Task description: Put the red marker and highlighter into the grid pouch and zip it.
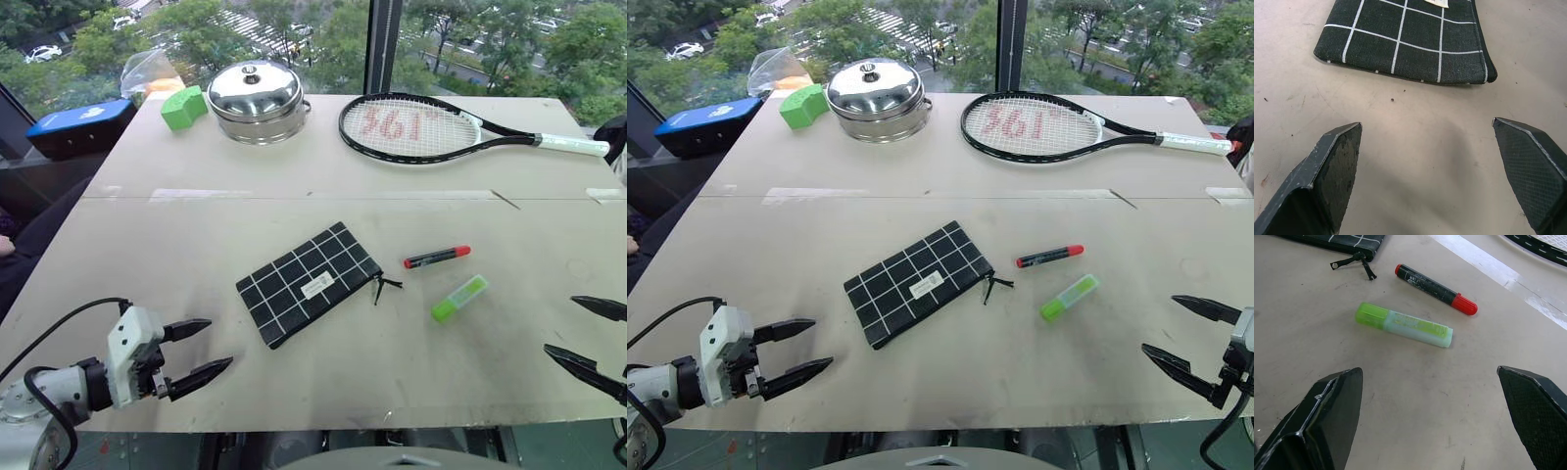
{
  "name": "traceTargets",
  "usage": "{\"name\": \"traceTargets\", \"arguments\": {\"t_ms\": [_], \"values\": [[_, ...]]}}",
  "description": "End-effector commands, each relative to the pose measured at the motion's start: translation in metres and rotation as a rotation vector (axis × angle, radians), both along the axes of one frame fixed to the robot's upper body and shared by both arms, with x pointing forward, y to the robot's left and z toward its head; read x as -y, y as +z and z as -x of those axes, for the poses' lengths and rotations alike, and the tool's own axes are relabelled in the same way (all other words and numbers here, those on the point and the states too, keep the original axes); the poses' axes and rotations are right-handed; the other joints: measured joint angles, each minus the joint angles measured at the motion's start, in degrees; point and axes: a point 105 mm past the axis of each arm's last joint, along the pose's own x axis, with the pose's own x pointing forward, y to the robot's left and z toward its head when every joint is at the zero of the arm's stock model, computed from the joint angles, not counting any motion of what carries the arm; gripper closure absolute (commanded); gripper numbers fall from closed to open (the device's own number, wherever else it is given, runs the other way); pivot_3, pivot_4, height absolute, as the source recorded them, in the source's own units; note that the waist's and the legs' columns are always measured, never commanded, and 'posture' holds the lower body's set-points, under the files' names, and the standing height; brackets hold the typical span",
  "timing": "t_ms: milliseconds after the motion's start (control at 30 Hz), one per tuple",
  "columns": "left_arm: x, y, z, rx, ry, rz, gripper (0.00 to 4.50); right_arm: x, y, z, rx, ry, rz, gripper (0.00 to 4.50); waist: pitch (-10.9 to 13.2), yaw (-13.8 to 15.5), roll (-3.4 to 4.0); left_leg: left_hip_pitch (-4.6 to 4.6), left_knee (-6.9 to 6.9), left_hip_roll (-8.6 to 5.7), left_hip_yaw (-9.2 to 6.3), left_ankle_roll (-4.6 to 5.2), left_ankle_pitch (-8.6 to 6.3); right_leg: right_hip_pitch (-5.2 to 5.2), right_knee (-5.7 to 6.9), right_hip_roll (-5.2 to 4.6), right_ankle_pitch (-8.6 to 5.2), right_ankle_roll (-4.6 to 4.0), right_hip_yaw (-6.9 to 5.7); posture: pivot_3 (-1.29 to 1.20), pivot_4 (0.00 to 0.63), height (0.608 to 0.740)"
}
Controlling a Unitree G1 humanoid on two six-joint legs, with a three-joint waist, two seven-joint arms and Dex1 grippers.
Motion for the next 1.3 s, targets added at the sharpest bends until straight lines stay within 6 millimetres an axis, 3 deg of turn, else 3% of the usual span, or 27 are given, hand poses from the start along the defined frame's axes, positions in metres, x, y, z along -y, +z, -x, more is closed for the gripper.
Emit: {"name": "traceTargets", "arguments": {"t_ms": [33, 133, 333, 467, 667, 800, 1033, 1100, 1300], "values": [[0.005, 0.01, -0.006, 0.054, 0.011, 0.027, 0.16, -0.005, 0.009, -0.003, 0.063, 0.018, -0.01, 0.01, 0.01, 0.0, 0.02, 0.0, 0.0, 0.0, 0.0, 0.0, -0.01, 0.0, 0.0, 0.0, 0.0, 0.0, 0.0, 0.0, 0.15, 0.74], [0.016, 0.022, -0.01, 0.144, 0.001, 0.04, 0.16, -0.028, 0.017, -0.011, 0.102, 0.108, -0.081, 0.01, 0.01, -0.03, 0.01, 0.0, 0.03, 0.0, -0.01, -0.03, -0.02, 0.0, 0.01, -0.01, 0.01, -0.01, 0.03, 0.0, 0.15, 0.74], [0.028, 0.022, -0.012, 0.284, -0.046, -0.074, 0.16, -0.059, 0.032, -0.018, 0.118, 0.257, -0.18, 0.01, -0.04, -0.05, -0.08, -0.01, 0.06, -0.01, 0.01, 0.01, 0.0, 0.0, 0.03, -0.01, 0.14, -0.23, 0.02, 0.0, 0.15, 0.74], [0.03, 0.005, -0.007, 0.505, -0.187, -0.336, 0.16, -0.08, 0.032, -0.012, 0.071, 0.407, -0.165, 0.01, -0.09, 0.17, -0.04, 0.0, 0.0, -0.02, 0.03, 0.01, 0.0, 0.01, 0.01, -0.01, 0.15, -0.26, 0.01, 0.0, 0.15, 0.74], [0.047, -0.019, -0.001, 0.623, -0.231, -0.436, 0.16, -0.08, 0.033, -0.011, 0.064, 0.412, -0.167, 0.01, -0.23, 0.8, -0.23, -0.01, 0.06, -0.02, 0.12, 0.14, -0.07, 0.0, -0.03, -0.07, 0.15, -0.26, 0.06, 0.0, 0.15, 0.74], [0.068, -0.029, -0.005, 0.68, -0.223, -0.456, 0.16, -0.08, 0.032, -0.009, 0.061, 0.398, -0.168, 0.01, -0.51, 1.47, 0.24, -0.01, 0.16, -0.06, 0.16, 0.24, -0.13, 0.06, -0.04, -0.2, 0.15, -0.24, 0.06, 0.0, 0.15, 0.74], [0.113, -0.03, -0.031, 0.724, -0.127, -0.516, 0.16, -0.08, 0.032, -0.006, 0.066, 0.373, -0.168, 0.01, -0.71, 1.6, 0.49, 0.09, 0.21, -0.09, 0.23, 0.3, -0.14, 0.19, -0.01, -0.12, 0.04, 0.0, 0.03, 0.0, 0.15, 0.74], [0.111, -0.038, -0.032, 0.697, -0.097, -0.545, 0.16, -0.08, 0.032, -0.005, 0.067, 0.368, -0.165, 0.01, -0.85, 1.5, 0.46, 0.11, 0.22, -0.08, 0.24, 0.3, -0.14, 0.2, -0.01, -0.07, 0.04, 0.0, 0.06, 0.0, 0.15, 0.74], [0.078, -0.044, -0.038, 0.637, -0.024, -0.55, 0.16, -0.081, 0.035, -0.001, 0.078, 0.34, -0.163, 0.01, -0.92, 1.32, 0.51, 0.15, 0.2, -0.04, 0.15, 0.3, -0.14, 0.19, 0.07, -0.06, 0.02, 0.01, -0.01, 0.0, 0.15, 0.74]]}}
